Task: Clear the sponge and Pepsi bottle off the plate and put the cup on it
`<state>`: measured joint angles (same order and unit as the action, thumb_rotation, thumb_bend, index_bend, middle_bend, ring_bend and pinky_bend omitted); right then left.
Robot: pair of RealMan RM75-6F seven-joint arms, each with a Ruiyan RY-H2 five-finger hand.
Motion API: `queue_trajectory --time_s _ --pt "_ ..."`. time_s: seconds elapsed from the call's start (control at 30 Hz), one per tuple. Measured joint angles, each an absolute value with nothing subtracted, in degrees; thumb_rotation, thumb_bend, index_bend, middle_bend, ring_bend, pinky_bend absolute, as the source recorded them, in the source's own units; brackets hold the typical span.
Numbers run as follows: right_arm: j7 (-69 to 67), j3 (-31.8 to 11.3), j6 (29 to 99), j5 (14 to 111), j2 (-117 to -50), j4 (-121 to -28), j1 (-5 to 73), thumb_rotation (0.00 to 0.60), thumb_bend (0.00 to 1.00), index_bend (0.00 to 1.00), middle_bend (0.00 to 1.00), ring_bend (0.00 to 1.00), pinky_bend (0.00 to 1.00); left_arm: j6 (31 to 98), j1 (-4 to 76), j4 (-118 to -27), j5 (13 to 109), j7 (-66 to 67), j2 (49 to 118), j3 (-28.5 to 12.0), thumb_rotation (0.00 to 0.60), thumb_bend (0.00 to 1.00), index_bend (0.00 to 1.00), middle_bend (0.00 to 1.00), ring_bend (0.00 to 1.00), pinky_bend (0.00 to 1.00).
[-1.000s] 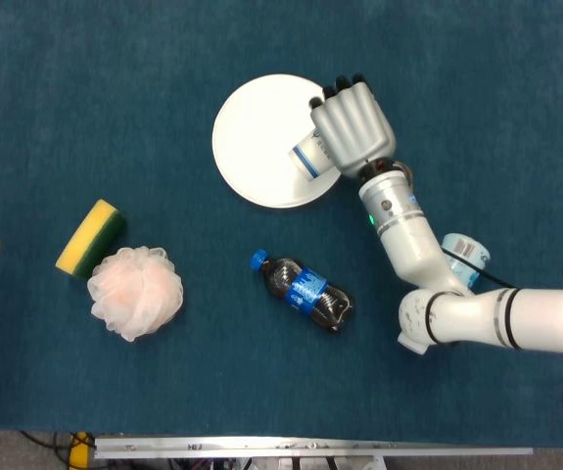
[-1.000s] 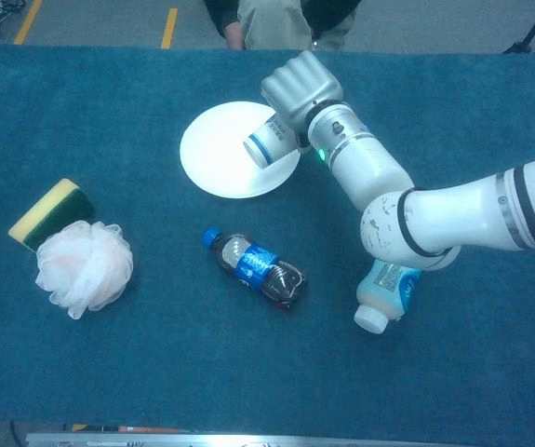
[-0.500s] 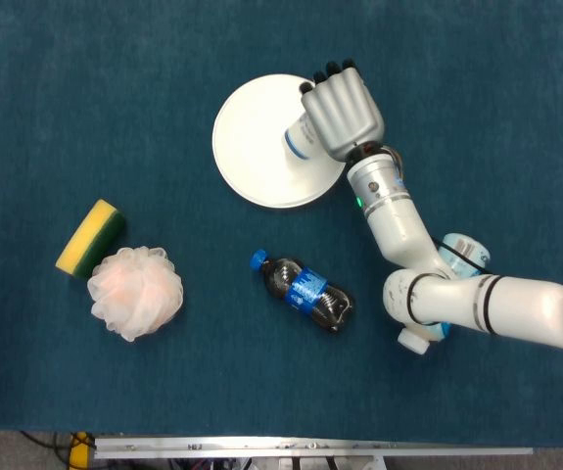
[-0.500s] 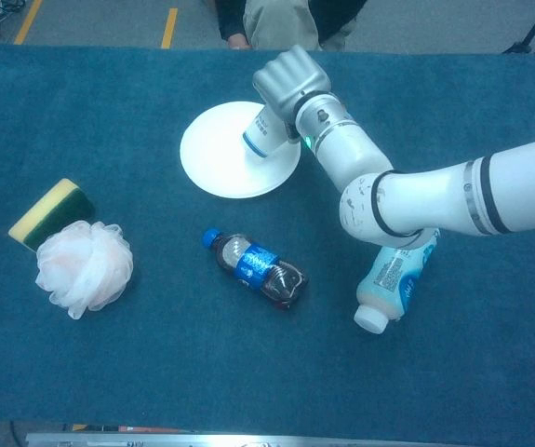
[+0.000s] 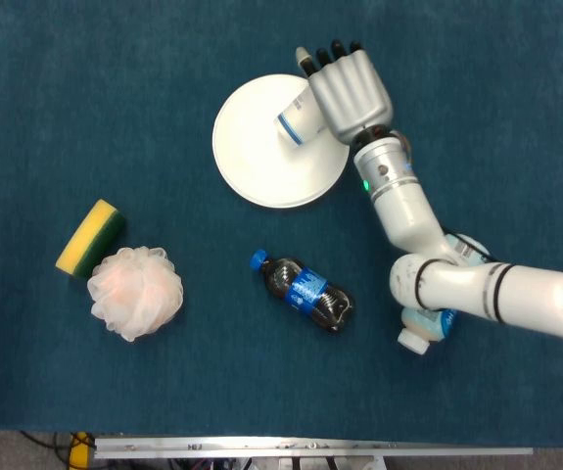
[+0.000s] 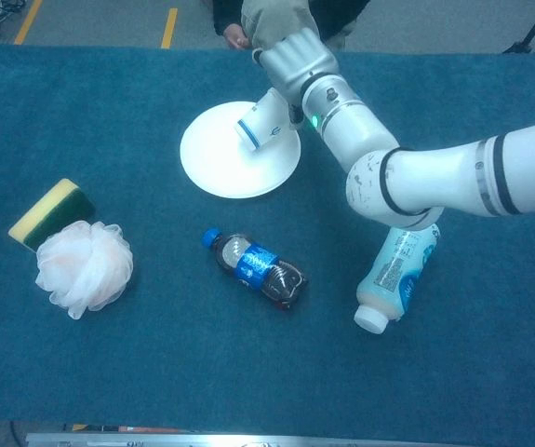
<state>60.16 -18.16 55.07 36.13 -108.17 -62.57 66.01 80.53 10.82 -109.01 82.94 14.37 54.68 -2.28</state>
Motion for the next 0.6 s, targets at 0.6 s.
queue_trajectory --time_s 0.6 --pt "51.0 -8.3 56.1 53.1 -89.7 -84.5 57.2 0.6 0.0 0.16 0.31 0.2 0.32 78.6 11.9 -109.3 83.1 15.6 55.4 -2.4 0.6 0.27 0.01 0.03 0.05 0.24"
